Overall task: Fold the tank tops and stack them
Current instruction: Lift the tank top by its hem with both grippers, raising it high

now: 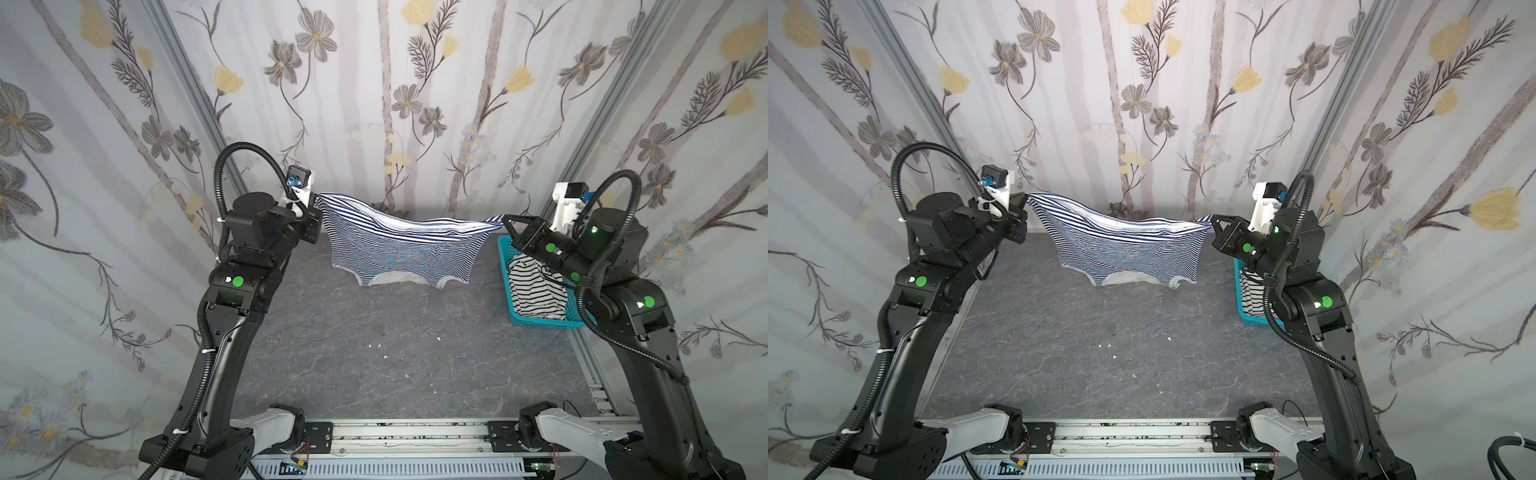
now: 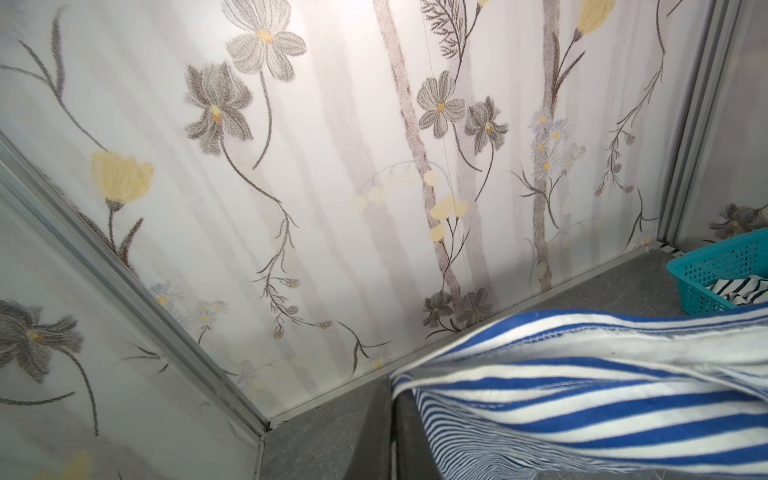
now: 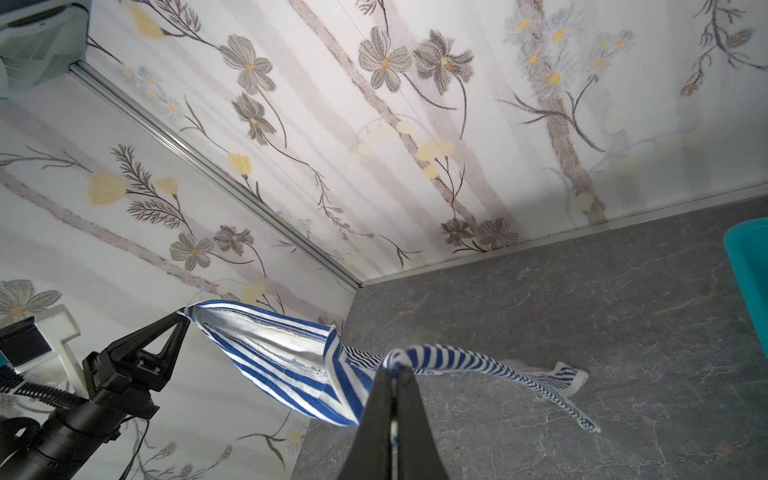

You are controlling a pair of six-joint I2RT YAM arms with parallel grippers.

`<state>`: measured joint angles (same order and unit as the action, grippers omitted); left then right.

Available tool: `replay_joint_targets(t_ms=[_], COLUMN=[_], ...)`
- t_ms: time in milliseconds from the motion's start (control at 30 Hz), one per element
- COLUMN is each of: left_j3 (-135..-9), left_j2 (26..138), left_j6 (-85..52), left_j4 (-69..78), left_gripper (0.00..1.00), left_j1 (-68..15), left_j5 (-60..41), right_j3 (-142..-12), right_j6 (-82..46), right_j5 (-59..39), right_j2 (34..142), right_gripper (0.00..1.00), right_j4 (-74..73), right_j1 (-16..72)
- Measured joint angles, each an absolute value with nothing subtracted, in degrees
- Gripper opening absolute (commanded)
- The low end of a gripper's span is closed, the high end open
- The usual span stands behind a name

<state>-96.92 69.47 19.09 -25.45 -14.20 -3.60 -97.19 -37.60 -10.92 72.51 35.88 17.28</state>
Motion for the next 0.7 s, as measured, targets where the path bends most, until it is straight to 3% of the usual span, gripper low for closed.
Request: replay_joint_targets(t_ms=[400, 700], left_j3=[-115.28, -112.25], left_j2=[70.81, 80.44], left_j6=[18.04, 18.72], left_j4=[-33.32, -33.08], left_gripper=[0.0, 0.0], left_j1=[-14.2, -14.2], left_j5=[-4.54, -4.54], right_j3=[-119.13, -116.03], right_j6=[-34.41, -33.78], right_j5=[-9.82, -12.82], right_j2=[73.84, 83.85], right_gripper=[0.0, 0.0], right_j4=[49.12, 48.88], right_j1=[17.17, 12.14])
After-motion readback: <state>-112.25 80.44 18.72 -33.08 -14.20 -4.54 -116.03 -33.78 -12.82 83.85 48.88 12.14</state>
